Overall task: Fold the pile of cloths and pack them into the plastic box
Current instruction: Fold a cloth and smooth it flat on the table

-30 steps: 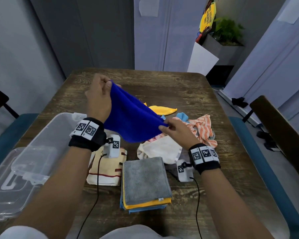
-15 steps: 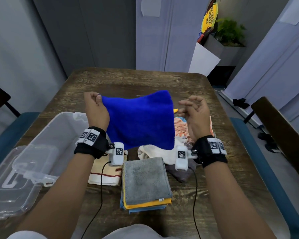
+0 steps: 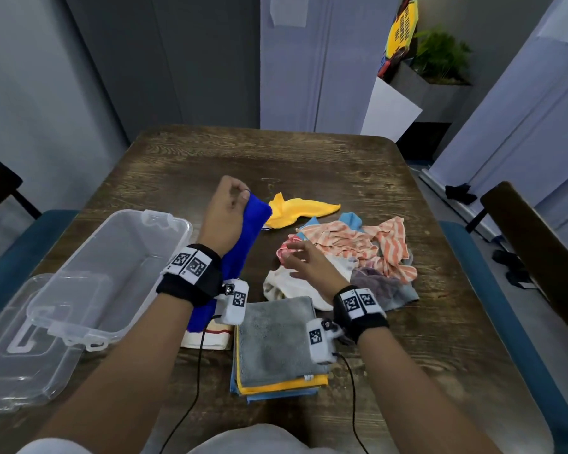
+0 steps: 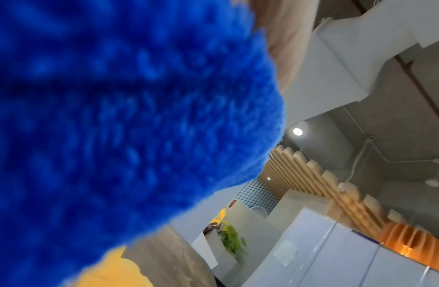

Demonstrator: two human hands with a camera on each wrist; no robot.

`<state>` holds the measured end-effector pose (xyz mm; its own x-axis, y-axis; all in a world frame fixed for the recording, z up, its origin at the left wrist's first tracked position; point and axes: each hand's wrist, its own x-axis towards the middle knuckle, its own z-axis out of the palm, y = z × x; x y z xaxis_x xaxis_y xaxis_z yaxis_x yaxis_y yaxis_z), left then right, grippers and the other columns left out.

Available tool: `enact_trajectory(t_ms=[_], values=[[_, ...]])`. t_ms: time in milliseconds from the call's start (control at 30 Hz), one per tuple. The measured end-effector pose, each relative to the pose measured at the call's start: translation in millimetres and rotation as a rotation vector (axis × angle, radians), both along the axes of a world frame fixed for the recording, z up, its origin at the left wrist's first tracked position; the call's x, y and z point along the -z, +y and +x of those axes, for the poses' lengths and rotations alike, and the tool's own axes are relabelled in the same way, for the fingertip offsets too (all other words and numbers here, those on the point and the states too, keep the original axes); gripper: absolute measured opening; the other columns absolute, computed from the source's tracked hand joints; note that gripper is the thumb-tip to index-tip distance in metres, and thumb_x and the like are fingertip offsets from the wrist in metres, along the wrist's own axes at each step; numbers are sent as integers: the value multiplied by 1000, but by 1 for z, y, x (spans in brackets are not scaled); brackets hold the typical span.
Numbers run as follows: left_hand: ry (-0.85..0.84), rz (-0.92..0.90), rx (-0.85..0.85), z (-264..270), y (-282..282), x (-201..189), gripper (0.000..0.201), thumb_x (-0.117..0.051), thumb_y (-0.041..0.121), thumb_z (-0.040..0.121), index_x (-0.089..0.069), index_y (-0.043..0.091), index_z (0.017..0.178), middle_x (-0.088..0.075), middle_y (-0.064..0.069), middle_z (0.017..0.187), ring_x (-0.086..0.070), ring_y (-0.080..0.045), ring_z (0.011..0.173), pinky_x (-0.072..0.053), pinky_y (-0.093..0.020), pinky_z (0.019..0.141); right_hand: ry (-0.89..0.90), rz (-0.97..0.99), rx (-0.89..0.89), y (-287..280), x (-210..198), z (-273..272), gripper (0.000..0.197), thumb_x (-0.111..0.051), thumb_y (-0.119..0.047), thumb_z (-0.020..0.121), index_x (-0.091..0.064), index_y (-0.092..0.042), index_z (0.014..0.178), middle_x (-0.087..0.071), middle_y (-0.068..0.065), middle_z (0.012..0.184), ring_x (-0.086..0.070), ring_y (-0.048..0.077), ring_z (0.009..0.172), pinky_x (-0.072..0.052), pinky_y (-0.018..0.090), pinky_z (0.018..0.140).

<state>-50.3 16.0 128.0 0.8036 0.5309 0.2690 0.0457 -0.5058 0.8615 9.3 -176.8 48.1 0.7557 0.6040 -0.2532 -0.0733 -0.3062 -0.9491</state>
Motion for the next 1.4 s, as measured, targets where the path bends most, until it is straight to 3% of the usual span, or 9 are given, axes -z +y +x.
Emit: enact_trajectory(t_ms=[133, 267, 533, 700, 800, 900, 1133, 1267, 1400], values=[[-94, -79, 26, 0, 0, -21, 7, -48, 18, 105, -54, 19, 107, -57, 13, 99, -53, 9, 89, -38, -5, 78, 89, -71, -27, -5, 8, -7, 72, -59, -59, 93, -34, -22, 150, -52, -1, 139, -54, 13, 120, -42, 40, 107], [-171, -236, 39, 1, 15, -35, 6, -50, 29, 102, -56, 27, 103, -62, -3, 111, -59, -18, 100, -50, -36, 91, 261, 119, -59, -12, 6, -12, 38, -56, -46, 98, -57, -22, 128, -71, -7, 119, -66, 16, 111, -48, 40, 102], [-42, -496, -237, -3, 29, 8, 9, -53, 32, 102, -58, 25, 106, -64, -5, 116, -62, -22, 110, -50, -49, 102, 329, 480, 161, -14, -13, 4, 37, -56, -25, 101, -57, -14, 136, -67, 2, 133, -61, 21, 124, -50, 40, 103], [166, -846, -41, -13, 34, 37, 87, -68, 79, 71, -44, 27, 136, -53, -8, 142, -52, -29, 130, -44, -53, 107, 209, 368, 241, -17, -29, 18, 31, -56, -36, 101, -62, -18, 126, -71, 0, 122, -65, 21, 117, -52, 42, 101], [438, -718, 167, -23, 25, 49, 99, -81, 43, 77, -20, 35, 154, -42, -17, 151, -55, -35, 125, -46, -55, 105, 82, 278, 251, -19, -32, 28, 31, -53, -38, 103, -63, -14, 120, -73, 3, 113, -68, 18, 107, -54, 42, 97], [480, -659, 233, -27, 18, 55, 84, -71, 9, 89, -23, 32, 154, -62, -17, 123, -67, -29, 105, -59, -40, 84, -170, 68, 272, -23, -35, 34, 34, -46, -37, 106, -63, -8, 108, -68, 7, 99, -64, 18, 92, -51, 43, 87], [244, -436, 194, -21, 25, 41, 16, -59, 18, 99, -60, 24, 115, -61, -5, 125, -60, -27, 117, -55, -41, 92, -222, -25, 461, -30, -39, 41, 25, -49, -34, 105, -43, -22, 126, -54, -4, 121, -53, 15, 108, -44, 36, 94], [303, -432, 284, -21, 30, 32, 38, -68, 9, 91, -57, 22, 125, -58, -4, 129, -58, -23, 118, -54, -40, 96, -181, 108, 328, -37, -40, 49, 43, -55, -29, 103, -39, -39, 142, -53, -16, 121, -53, 3, 112, -46, 29, 98], [434, -139, 280, -16, 35, 34, 52, -67, -1, 88, -54, 24, 131, -54, 1, 130, -57, -18, 115, -55, -38, 93, -182, 20, 87, -47, -40, 58, 37, -70, -21, 91, -59, -40, 121, -57, 1, 134, -56, 22, 122, -50, 51, 103]])
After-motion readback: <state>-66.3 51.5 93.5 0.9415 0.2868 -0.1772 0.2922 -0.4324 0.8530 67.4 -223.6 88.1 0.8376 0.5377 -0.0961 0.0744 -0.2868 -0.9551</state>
